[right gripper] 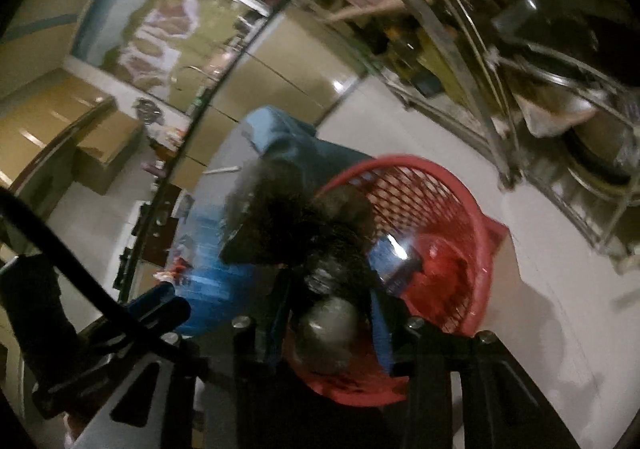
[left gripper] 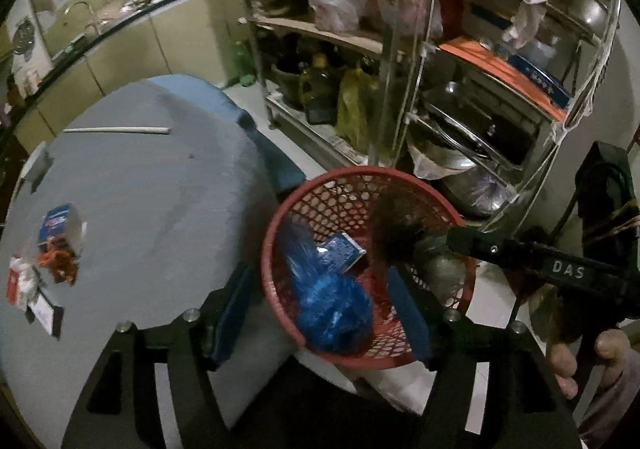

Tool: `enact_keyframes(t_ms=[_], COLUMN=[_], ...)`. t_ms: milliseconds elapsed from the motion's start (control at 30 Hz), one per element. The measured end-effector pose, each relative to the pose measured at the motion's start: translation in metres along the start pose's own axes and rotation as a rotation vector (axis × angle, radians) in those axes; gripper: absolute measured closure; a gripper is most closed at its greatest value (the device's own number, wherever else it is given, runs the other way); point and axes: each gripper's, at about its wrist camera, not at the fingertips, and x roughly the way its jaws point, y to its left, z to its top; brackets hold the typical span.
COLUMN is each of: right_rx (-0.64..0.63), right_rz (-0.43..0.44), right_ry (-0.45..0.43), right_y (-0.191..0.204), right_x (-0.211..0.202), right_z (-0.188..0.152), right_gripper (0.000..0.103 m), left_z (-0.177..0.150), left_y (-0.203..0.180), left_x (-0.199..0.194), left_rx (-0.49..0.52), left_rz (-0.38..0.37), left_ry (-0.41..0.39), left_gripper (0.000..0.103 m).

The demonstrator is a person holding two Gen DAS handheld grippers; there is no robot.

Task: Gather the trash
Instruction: 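Lower the blue bag into the basket with the left tool while the right tool drops the black bag, then swing both tools back over the table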

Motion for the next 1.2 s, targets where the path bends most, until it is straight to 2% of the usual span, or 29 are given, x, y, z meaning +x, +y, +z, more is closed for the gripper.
enact_keyframes(t_ms=[67,133,267,433,733,867,967,1100,1167,1200], right_rx=[0.022,0.025,0.011,-0.072,-0.35,-0.497,-0.625,-0.787,-0.835,-0.861], right_rz=[0.005,0.004,0.004,0.032,0.113,0.144,0.171,0.197,0.203,0.195], right_ry=[-0.017,-0.045,-0.069,-0.057,0.052,0.123,0.167,0.189,0.202,0.204], right_y=[-0.01,-0.013,-0.01,0.027,0.144,0.204,0.251,0.308,0.329,0.339], right_x=[-0.003,-0.006,-0.005,0.014,0.08,0.122,0.155,0.196,0.215,0.227], right_z=[0.002,0.006,0.016,0.024,0.001,-0.023,-0.043,-0.065,-0.07,-0.072], right_gripper=[0.048,0.045,0.045,0.045,0.045,0.045,0.045,0.045,0.047,0.051], left_z=[-0.001,-0.004,-0.015,-0.05,-0.15,-0.185,-0.203,-0.219,-0.223,-0.224], left_y=[0.002,0.007,0.032,0.087,0.244,0.293,0.311,0.331,0.338,0.338], left_x=[0.003,-0.001,-0.011,-0.039,-0.106,-0.12,-0.123,-0.121,-0.117,-0.116], left_rx=[0.001,-0.006,-0.044,-0.147,-0.523,-0.643,-0.693,-0.748,-0.768,-0.774], left_rz=[-0.003,0.006,0.048,0.122,0.361,0.445,0.461,0.445,0.428,0.422], left_ry=[0.014,0.007,-0.01,-0.046,-0.108,-0.116,-0.119,-0.118,-0.113,-0.112], left_gripper=[0.033,0.033,0.033,0.033,0.032,0.032,0.032,0.032,0.032,0.032])
